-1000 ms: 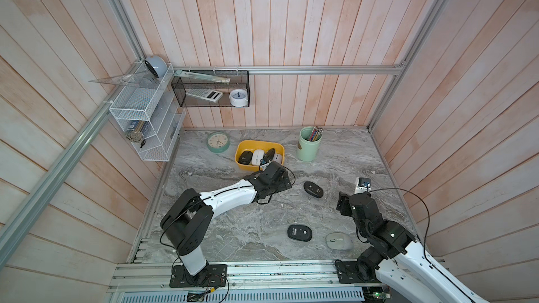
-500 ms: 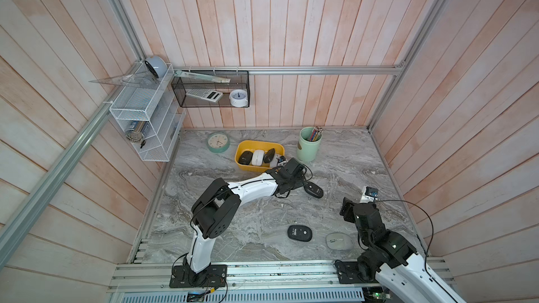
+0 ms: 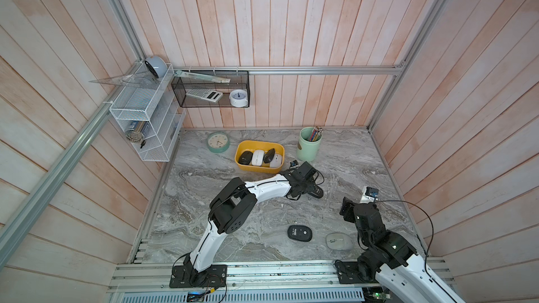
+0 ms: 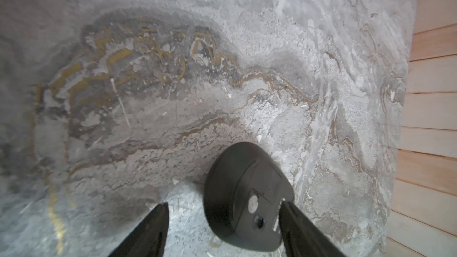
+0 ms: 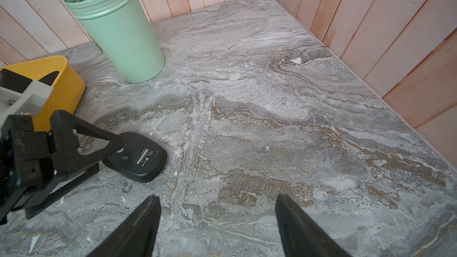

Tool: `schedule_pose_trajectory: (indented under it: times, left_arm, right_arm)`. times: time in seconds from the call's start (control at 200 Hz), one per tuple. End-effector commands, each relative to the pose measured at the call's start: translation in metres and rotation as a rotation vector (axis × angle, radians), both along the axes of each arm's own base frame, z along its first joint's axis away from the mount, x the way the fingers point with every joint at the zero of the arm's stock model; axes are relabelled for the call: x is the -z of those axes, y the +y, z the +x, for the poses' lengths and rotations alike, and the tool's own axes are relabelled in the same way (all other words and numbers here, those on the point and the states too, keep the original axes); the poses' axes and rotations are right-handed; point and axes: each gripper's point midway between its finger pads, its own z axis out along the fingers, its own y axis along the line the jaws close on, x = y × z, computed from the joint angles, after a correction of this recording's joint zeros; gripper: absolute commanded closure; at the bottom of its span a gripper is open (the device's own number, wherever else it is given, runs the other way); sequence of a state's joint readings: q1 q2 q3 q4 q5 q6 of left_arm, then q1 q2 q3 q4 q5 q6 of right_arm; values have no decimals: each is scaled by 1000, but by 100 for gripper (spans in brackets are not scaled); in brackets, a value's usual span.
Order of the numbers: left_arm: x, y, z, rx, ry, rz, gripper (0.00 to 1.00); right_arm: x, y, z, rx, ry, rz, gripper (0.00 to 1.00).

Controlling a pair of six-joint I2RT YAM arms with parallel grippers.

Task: Put the mouse in the storage box
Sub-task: Pick up the mouse from the center of the board.

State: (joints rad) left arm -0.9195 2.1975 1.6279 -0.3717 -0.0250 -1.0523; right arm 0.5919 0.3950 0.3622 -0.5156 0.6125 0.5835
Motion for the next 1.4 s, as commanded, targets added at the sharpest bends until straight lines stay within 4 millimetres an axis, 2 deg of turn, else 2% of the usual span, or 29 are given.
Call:
schedule_pose_trajectory:
  times: [0.0,0.365,0.555,0.78,0.965,1.2,1.395]
  left_arm:
    - [12,-7,-2,17,25,11,28]
    - [43,-19,0,31,73,33,45]
    - [43,-19,2,28,68,32,59]
    - [35,-14,8,13,54,21,76]
    - [14,-7,13,9,7,27,83]
    - [-36,8,22,17,-87,59,85]
    - [-77,37,36,15,-176,158,86]
  right_arm:
    - [-2,-3,1,24,-22,12,21]
    - [-3,-4,-1,25,-34,19,21]
    - [-3,-4,0,25,-34,20,21]
    - [-3,-4,0,25,-34,20,21]
    - [-3,-4,0,23,-33,20,21]
    - [-2,-3,0,21,-33,22,21]
    - [-2,-3,0,21,-32,22,21]
